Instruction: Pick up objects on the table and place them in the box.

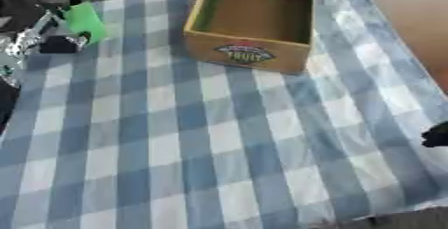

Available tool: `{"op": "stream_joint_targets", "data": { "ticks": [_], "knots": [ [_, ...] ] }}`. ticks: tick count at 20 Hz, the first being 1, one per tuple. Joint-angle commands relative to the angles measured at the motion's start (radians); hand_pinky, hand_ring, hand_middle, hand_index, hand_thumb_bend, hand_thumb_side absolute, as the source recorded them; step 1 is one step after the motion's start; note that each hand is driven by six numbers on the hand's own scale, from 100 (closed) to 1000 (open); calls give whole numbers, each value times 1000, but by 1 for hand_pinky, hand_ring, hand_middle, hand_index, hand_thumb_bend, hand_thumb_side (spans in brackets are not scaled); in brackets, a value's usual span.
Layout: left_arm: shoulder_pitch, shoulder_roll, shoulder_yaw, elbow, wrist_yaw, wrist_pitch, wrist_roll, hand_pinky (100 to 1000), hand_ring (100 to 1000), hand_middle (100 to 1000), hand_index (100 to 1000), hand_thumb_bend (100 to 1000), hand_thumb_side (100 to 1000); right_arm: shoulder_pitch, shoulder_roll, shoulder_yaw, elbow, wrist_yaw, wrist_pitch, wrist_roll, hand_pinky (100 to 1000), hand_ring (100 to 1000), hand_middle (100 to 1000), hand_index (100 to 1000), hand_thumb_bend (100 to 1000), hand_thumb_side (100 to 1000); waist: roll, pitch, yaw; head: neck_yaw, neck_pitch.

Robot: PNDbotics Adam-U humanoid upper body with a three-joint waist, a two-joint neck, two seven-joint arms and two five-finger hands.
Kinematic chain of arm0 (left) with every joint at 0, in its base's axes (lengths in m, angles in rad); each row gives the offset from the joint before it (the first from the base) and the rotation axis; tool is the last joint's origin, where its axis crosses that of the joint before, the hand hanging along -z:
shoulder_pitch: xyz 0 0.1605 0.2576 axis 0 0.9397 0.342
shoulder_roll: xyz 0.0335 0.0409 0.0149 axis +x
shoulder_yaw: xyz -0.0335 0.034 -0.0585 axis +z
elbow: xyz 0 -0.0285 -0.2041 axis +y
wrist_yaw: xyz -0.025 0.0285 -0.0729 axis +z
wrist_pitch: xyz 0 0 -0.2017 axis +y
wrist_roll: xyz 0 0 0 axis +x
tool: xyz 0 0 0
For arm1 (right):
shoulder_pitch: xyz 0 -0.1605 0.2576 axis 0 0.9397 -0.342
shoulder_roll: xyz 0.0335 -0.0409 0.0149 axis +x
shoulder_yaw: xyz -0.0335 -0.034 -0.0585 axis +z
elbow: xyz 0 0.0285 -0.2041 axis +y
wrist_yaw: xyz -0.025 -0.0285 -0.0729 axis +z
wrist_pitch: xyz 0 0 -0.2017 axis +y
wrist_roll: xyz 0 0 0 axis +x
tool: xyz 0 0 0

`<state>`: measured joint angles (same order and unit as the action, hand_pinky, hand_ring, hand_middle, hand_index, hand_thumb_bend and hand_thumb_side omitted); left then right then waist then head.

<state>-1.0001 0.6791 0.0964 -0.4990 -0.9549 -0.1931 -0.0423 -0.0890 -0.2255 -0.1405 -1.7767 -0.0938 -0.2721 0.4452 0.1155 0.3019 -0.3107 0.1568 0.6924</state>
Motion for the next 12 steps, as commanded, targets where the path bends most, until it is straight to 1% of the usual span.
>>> {"op": "stream_joint_targets", "data": {
  "ticks": [1,2,3,4,6,9,12],
  "knots": [
    [-5,24,4,-11,-7,5,7,731,599,570,782,209,262,-9,-9,-1,-27,5,0,3,649,679,622,965,100,611,-5,-16,1,3,-10],
    [-4,23,6,-16,-1,4,20,720,580,546,763,186,253,-9,-9,-2,-26,5,1,3,649,679,622,965,100,611,-5,-17,2,3,-10],
    [-4,22,7,-20,6,2,32,710,558,523,742,144,256,-9,-9,-2,-26,5,1,3,649,679,622,965,100,611,-5,-18,2,3,-9],
    [-3,20,8,-24,18,-2,46,707,551,516,735,138,236,-8,-9,-2,-26,5,1,3,649,679,622,965,100,611,-6,-19,3,3,-9],
    [-2,18,8,-30,46,-13,66,701,540,498,719,100,224,-8,-10,-2,-26,4,1,3,650,679,622,965,100,610,-7,-22,6,2,-8],
    [-2,19,2,-42,89,-33,70,702,534,488,712,100,217,-7,-11,-3,-25,2,2,3,650,679,622,965,100,608,-9,-28,10,2,-6],
    [-4,23,-4,-60,131,-52,52,703,533,485,711,100,217,-4,-12,-3,-24,1,1,4,650,680,622,965,100,607,-13,-36,16,2,-3]
  ]
}}
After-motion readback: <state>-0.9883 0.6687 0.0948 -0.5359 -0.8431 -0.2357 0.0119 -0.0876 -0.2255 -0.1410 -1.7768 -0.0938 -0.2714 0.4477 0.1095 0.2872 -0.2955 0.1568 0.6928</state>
